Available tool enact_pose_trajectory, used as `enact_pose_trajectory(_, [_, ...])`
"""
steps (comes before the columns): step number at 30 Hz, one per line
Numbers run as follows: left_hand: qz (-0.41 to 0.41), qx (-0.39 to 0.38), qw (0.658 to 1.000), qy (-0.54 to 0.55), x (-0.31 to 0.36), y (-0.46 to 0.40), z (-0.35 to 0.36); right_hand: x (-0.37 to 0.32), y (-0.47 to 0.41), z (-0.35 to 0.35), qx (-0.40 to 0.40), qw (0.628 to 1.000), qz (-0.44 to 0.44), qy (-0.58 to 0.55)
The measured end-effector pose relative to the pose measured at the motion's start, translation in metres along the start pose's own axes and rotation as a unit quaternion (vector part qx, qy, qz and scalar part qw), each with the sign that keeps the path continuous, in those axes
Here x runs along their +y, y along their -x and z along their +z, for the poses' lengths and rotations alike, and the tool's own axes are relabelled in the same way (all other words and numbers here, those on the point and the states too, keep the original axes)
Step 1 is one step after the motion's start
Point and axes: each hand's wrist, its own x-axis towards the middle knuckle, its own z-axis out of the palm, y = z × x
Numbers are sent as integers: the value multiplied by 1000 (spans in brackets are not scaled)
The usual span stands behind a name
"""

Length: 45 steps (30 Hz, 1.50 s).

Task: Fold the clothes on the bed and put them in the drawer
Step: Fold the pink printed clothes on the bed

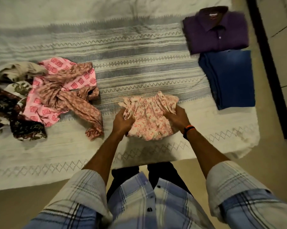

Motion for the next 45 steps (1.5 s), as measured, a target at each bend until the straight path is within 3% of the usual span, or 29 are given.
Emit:
enact_pose_trajectory(8, [31, -57, 997, -44, 19, 50, 38, 44, 48, -58, 21, 999, 9, -29])
enact_pose_trajectory(11, [40, -64, 996, -49, 26, 62, 73, 88, 33, -94, 25, 999, -6, -46])
enact_pose_trajectory(15, [46, -60, 996, -52, 32, 80, 140, 97, 55, -153, 18, 998, -7, -52])
enact_pose_trajectory(22, [9, -65, 997, -26, 22, 111, 258, 171, 47, -247, -21, 999, -26, -33])
enact_pose_trajectory(31, [-23, -91, 995, -28, 19, 143, 358, 264, 45, -323, -9, 999, 38, -25])
enact_pose_trajectory(41, [28, -63, 998, -14, 45, 115, 400, 254, 11, -377, 46, 998, 6, -45])
enact_pose_trajectory(45, [-47, -75, 994, -63, 40, 101, 407, 264, -9, -384, 71, 994, 66, 54])
